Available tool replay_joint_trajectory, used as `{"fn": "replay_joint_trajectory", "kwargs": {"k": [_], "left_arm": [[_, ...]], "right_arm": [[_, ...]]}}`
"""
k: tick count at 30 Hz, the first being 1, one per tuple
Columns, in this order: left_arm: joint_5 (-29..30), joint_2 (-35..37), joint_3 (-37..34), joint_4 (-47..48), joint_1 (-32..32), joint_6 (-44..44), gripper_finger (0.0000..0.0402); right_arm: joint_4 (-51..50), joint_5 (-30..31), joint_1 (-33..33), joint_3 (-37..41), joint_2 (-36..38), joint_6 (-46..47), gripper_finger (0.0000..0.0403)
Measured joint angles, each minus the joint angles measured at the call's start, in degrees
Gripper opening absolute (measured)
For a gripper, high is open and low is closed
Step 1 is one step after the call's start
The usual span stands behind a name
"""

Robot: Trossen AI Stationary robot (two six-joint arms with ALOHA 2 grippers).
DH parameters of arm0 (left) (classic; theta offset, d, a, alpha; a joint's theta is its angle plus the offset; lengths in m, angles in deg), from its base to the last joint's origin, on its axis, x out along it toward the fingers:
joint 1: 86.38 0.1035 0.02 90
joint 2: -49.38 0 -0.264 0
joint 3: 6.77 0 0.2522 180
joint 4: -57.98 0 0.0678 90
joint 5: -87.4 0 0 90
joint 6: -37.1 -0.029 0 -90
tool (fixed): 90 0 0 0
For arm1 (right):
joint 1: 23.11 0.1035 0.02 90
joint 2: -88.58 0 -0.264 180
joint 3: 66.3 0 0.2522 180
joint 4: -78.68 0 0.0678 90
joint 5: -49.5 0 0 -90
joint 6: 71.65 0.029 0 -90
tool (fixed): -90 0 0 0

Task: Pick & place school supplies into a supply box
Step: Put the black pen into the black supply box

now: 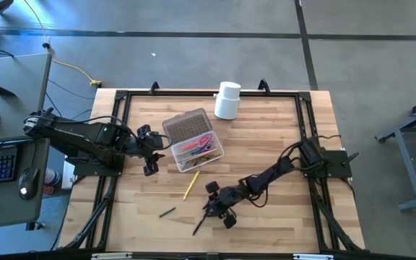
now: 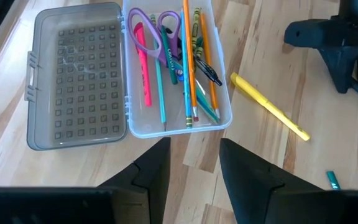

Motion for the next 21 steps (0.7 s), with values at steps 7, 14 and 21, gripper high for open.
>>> {"fn": "replay_joint_trajectory", "kwargs": {"k": [7, 14, 21], "left_arm": [[0.0, 0.0, 0.0, 0.0, 0.0, 0.0, 0.0172], [1.2, 0.0, 0.0, 0.0, 0.0, 0.0, 0.0172], [3.3, 0.0, 0.0, 0.0, 0.0, 0.0, 0.0172]], "right_arm": [[0.3, -2.6, -1.4, 0.2, -1.7, -0.6, 0.0148], [2.6, -8.2, -3.5, 0.3, -2.3, -4.9, 0.0116], [4.4, -10.8, -5.2, 0.3, -2.4, -0.5, 0.0055]]}}
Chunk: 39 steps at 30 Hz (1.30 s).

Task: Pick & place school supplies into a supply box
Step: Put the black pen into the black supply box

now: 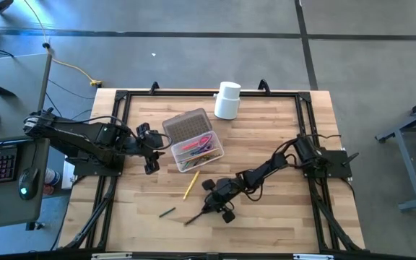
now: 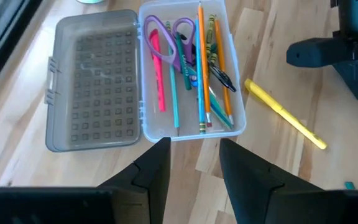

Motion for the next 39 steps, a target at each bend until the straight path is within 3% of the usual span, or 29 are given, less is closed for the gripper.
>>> {"fn": "replay_joint_trajectory", "kwargs": {"k": [4, 9, 13, 22, 31, 39], "left_arm": [[2.2, 0.0, 0.0, -0.2, 0.0, 0.0, 0.0172], [3.3, 0.0, 0.0, -0.8, 0.0, -1.2, 0.0172], [3.7, 0.0, 0.0, -2.2, 0.0, -1.5, 0.0172], [2.6, 0.0, 0.0, -3.0, 0.0, -1.5, 0.0172], [-1.4, 0.0, 0.0, -2.9, 0.0, -1.5, 0.0172], [-1.9, 0.0, 0.0, -3.0, 0.0, -2.9, 0.0172]], "right_arm": [[3.1, 2.1, -0.1, 0.2, -0.1, 2.0, 0.0015], [9.4, 5.8, -0.2, 0.3, 1.1, 3.1, 0.0030], [10.7, 12.5, -0.7, -0.8, 4.8, 0.0, 0.0043], [4.8, 28.7, -6.6, -1.0, 12.6, -13.0, 0.0015], [-24.5, 24.8, -15.1, -4.2, 14.6, -10.3, 0.0035], [-22.9, 26.9, -17.4, -4.7, 14.6, -10.2, 0.0035]]}}
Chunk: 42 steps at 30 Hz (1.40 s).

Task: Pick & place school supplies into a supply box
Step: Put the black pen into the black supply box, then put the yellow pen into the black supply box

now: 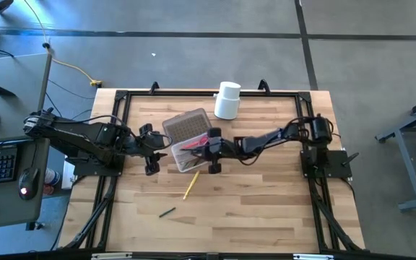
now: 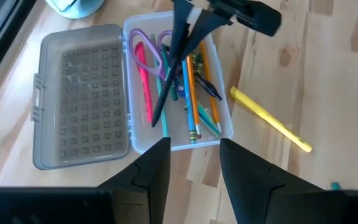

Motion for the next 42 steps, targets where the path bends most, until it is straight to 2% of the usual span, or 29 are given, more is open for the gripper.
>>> {"fn": "replay_joint_trajectory", "kwargs": {"k": [5, 14, 20, 23, 27, 31, 33, 37, 42], "left_arm": [[0.0, 0.0, 0.0, 0.0, 0.0, -3.4, 0.0172], [0.1, 0.0, 0.0, 0.0, 0.0, -3.6, 0.0172], [0.3, 0.0, 0.0, 0.0, 0.0, -3.6, 0.0172], [0.3, 0.0, 0.0, 0.0, 0.0, -3.6, 0.0172], [0.3, 0.0, 0.0, 0.0, 0.0, -3.6, 0.0172], [0.5, 0.0, 0.0, -0.3, 0.0, -3.6, 0.0172], [0.4, 0.0, 0.0, -0.3, 0.0, -3.6, 0.0172], [0.2, 0.0, 0.0, -0.2, 0.0, -3.6, 0.0172], [0.6, 0.0, 0.0, -0.4, 0.0, -4.5, 0.0172]], "right_arm": [[0.0, -0.2, -0.2, 0.0, 0.0, 0.0, 0.0064], [2.5, 0.5, 1.3, 0.0, 0.0, 0.2, 0.0095], [10.1, -2.0, 7.0, 0.0, 0.0, 0.1, 0.0093], [11.1, -5.2, 10.5, 0.0, 0.0, 0.1, 0.0090], [11.9, -5.1, 14.0, 0.0, -0.2, 3.3, 0.0091], [13.3, -8.8, 14.6, 0.0, -0.3, 14.1, 0.0094], [14.9, -9.1, 14.6, 0.0, -0.3, 16.1, 0.0094], [18.0, -10.4, 14.6, -1.1, -1.5, 15.0, 0.0095], [14.7, -12.9, 14.6, -7.4, -6.9, 11.7, 0.0095]]}}
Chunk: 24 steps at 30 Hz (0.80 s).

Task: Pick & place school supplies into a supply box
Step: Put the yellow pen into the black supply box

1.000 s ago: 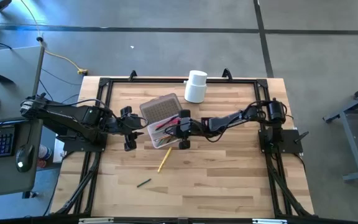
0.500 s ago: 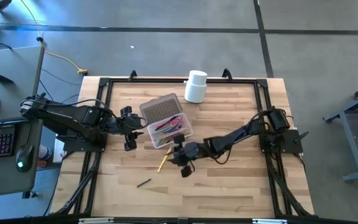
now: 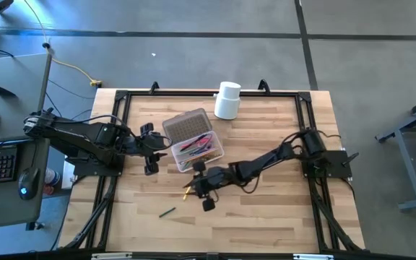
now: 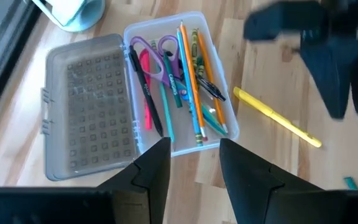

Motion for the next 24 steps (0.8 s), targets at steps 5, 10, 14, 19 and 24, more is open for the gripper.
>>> {"fn": "replay_joint_trajectory", "kwargs": {"k": [5, 10, 14, 19, 24], "left_arm": [[1.9, 0.0, 0.0, 0.0, 0.0, -0.7, 0.0172], [2.4, 0.0, 0.0, 0.0, 0.0, -3.2, 0.0172], [2.6, 0.0, 0.0, -0.1, 0.0, -5.9, 0.0172], [3.2, 0.0, 0.0, 0.0, 0.0, -6.2, 0.0172], [6.3, 0.0, 0.0, -1.1, 0.0, -6.1, 0.0172]], "right_arm": [[-18.0, 3.2, 0.0, -8.9, -4.0, -5.2, 0.0095], [-27.9, 2.0, -0.7, -15.7, -4.7, -9.1, 0.0095], [-28.5, -3.4, -2.8, -16.0, -4.8, -8.7, 0.0095], [-29.1, -5.2, -4.6, -13.6, -4.9, -6.1, 0.0095], [-28.4, -5.2, -4.7, -10.8, -4.9, -7.8, 0.0095]]}}
